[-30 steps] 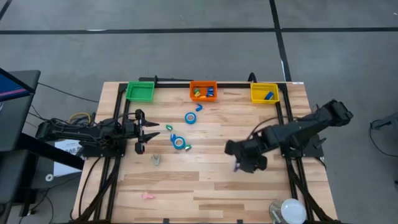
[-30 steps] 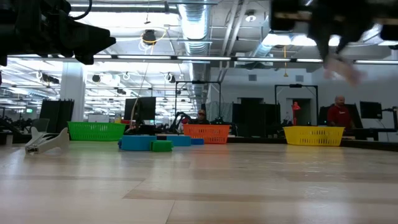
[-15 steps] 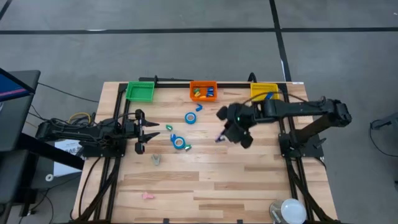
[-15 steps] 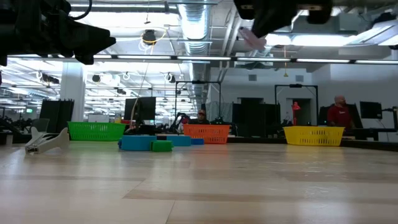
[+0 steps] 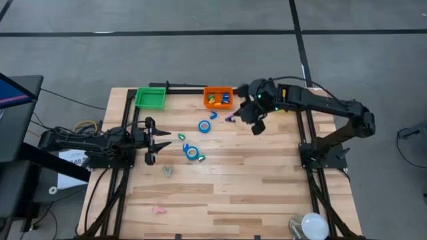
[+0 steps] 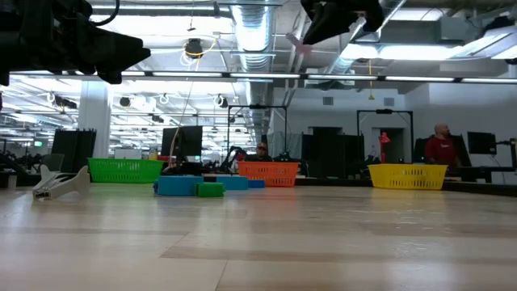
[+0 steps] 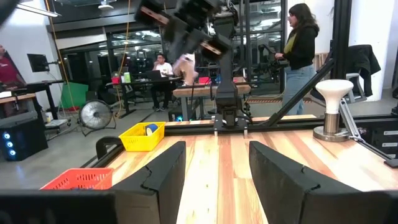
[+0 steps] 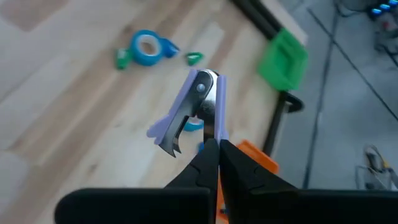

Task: Pick and place Stapler, Stapler remover, tape
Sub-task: Put the purple staple remover into the green bin

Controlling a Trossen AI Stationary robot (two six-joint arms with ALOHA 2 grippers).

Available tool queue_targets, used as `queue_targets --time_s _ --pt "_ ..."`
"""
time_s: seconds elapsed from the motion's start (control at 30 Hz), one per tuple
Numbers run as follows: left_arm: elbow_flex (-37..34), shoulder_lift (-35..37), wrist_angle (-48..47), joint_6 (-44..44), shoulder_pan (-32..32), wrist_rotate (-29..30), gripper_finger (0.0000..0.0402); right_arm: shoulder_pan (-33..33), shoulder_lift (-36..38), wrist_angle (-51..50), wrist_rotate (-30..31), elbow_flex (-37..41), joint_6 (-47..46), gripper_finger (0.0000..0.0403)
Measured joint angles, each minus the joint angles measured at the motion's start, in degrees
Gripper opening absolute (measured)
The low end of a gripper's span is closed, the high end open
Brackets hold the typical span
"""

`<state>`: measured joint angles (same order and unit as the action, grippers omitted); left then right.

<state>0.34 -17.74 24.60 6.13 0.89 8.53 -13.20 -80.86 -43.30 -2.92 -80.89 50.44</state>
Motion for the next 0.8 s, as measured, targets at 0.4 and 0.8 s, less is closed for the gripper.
queue_targets --time_s 0.4,0.8 --pt "0.0 0.0 0.0 0.0 0.0 0.0 0.0168 -6.3 0.0 4.1 0.0 -0.5 -3.1 0.0000" --pt "0.0 0.0 3.9 -4.0 0.0 0.0 0.0168 -6.3 0.0 4.2 0.0 -0.5 -4.0 0.0000"
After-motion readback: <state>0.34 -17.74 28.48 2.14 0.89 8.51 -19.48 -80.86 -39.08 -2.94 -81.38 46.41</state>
